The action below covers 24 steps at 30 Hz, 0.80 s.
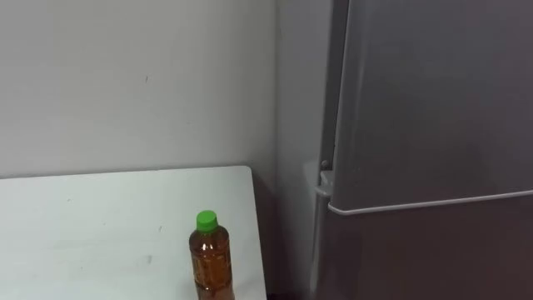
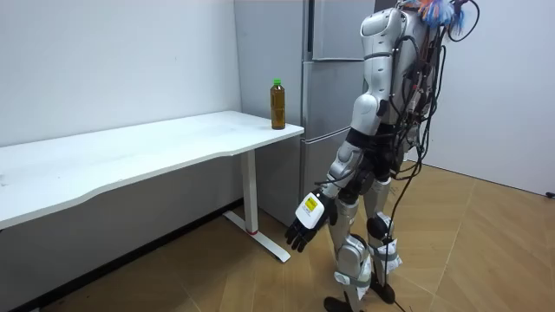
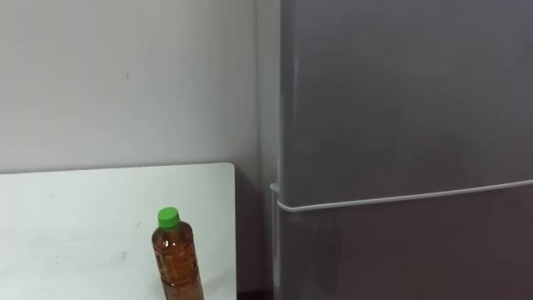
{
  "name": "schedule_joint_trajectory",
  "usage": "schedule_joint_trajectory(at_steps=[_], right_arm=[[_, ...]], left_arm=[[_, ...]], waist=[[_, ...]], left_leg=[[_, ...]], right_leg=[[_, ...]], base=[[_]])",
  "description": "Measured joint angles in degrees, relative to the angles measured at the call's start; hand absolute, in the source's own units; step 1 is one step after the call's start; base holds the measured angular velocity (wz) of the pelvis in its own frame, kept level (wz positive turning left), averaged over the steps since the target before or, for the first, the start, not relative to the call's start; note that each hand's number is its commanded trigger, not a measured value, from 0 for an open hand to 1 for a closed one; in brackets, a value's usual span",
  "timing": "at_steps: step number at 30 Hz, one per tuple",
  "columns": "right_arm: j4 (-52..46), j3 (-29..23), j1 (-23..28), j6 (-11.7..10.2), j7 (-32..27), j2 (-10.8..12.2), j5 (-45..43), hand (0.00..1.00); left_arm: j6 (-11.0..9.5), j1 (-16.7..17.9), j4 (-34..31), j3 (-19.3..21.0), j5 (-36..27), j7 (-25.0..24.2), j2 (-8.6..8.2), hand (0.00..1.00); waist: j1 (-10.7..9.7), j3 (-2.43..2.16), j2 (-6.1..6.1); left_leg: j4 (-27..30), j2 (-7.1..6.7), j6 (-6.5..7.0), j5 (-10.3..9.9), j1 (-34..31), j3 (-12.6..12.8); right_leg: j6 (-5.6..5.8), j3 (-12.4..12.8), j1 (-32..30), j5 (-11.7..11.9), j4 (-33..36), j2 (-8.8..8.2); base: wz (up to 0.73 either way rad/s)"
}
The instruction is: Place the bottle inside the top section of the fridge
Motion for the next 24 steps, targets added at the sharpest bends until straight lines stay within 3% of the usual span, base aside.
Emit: schedule_joint_trajectory(at_steps=[17,24], right_arm=[[0.1,-0.1,0.0,0.1,-0.2,-0.1,0.1,0.00],[0.2,0.0,0.0,0.9,-0.4,-0.1,1.1,0.00]], left_arm=[[0.0,0.1,0.0,0.1,0.2,0.0,0.00,0.00],[0.0,0.4,0.5,4.3,-5.2,0.1,-0.15,0.00]], waist=[[0.0,0.00,0.35],[0.3,0.00,0.27]], left_leg=[[0.0,0.01,0.00,0.0,-0.1,0.1],[0.0,0.00,0.00,0.0,0.4,0.1]], right_leg=[[0.00,0.7,0.0,0.0,0.0,0.09],[0.00,0.3,0.2,0.0,0.0,0.07]], base=[[0.00],[0.00]])
